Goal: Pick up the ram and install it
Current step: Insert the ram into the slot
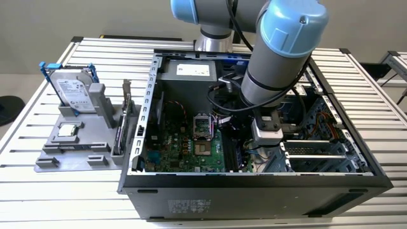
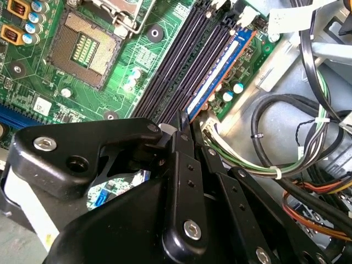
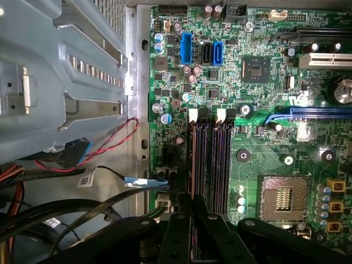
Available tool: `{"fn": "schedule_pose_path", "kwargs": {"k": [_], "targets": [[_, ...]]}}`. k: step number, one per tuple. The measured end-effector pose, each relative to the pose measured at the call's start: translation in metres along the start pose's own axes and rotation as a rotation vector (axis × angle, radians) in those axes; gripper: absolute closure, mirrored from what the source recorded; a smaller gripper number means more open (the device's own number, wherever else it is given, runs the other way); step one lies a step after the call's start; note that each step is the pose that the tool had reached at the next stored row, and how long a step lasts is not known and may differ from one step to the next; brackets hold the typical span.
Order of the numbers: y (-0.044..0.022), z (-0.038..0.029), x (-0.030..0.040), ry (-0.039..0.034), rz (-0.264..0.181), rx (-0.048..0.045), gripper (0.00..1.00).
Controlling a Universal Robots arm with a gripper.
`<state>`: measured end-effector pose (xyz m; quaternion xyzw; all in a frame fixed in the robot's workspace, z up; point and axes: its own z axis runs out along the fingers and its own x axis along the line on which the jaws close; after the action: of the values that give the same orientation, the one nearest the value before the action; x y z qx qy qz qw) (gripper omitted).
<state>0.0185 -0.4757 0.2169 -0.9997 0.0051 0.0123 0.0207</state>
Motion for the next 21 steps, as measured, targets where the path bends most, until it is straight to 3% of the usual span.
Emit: {"fn": "schedule_pose_path", "kwargs": {"k": [21], "targets": [[0.0006, 0.0009, 0.0001, -0.0009, 0.000, -0.0114, 1.00]]}}
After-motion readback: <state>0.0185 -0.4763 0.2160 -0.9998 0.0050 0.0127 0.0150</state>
